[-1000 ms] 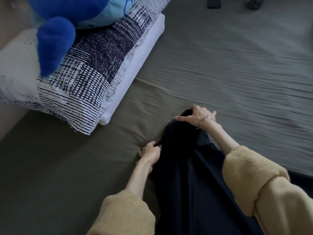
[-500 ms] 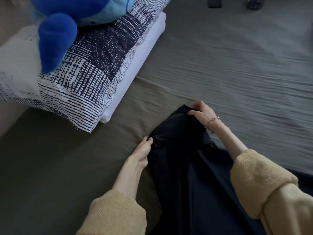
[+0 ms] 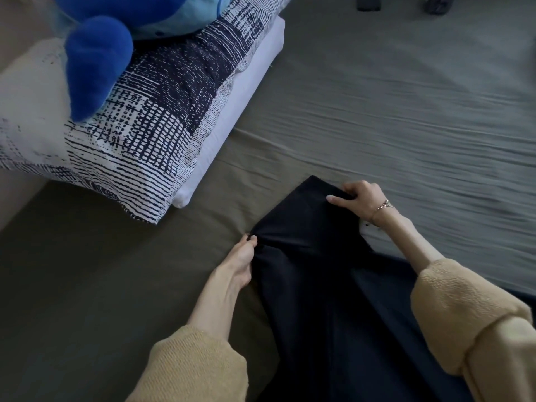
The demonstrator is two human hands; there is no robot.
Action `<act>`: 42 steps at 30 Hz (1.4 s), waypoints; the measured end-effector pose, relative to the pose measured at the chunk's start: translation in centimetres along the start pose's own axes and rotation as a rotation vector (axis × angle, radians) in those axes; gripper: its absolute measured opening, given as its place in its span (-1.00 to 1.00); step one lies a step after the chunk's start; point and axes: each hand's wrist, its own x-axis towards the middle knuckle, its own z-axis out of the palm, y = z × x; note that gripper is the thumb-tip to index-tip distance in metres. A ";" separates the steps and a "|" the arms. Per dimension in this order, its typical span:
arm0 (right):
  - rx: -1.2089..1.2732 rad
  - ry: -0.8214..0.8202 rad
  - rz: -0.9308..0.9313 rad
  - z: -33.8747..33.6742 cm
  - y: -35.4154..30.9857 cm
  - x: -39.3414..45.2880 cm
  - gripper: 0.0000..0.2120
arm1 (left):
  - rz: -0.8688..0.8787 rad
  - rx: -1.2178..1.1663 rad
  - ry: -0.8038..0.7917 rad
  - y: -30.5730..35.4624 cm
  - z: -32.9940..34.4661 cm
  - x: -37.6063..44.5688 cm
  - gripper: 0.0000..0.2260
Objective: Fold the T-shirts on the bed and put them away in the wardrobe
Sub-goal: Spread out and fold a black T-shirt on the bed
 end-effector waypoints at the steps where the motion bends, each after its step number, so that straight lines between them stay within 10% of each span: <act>1: -0.005 -0.073 0.046 -0.3 -0.1 -0.1 -0.51 | -0.006 -0.009 0.000 0.0 -0.1 0.1 -0.61; 4: -0.052 -0.378 0.003 -1.1 0.1 -0.2 -0.67 | -0.009 0.006 -0.005 -0.1 -0.1 0.1 -0.63; 9: 0.215 -0.332 -0.083 -2.0 1.3 -0.6 -0.80 | -0.003 0.018 0.005 -0.1 0.0 0.0 -0.63; 23: -0.196 0.449 -0.021 1.1 1.5 -4.6 -0.85 | 0.050 -0.041 -0.141 -0.9 -1.4 -0.4 -0.55; 32: -0.042 -0.031 -0.464 6.2 -7.2 -12.7 -0.90 | 0.181 0.228 0.044 -4.9 -6.9 -6.9 -0.81; 42: -0.562 -0.222 -0.515 9.1 -10.4 -18.1 -0.55 | 0.102 0.867 -0.103 -11.7 -9.9 -13.4 -0.72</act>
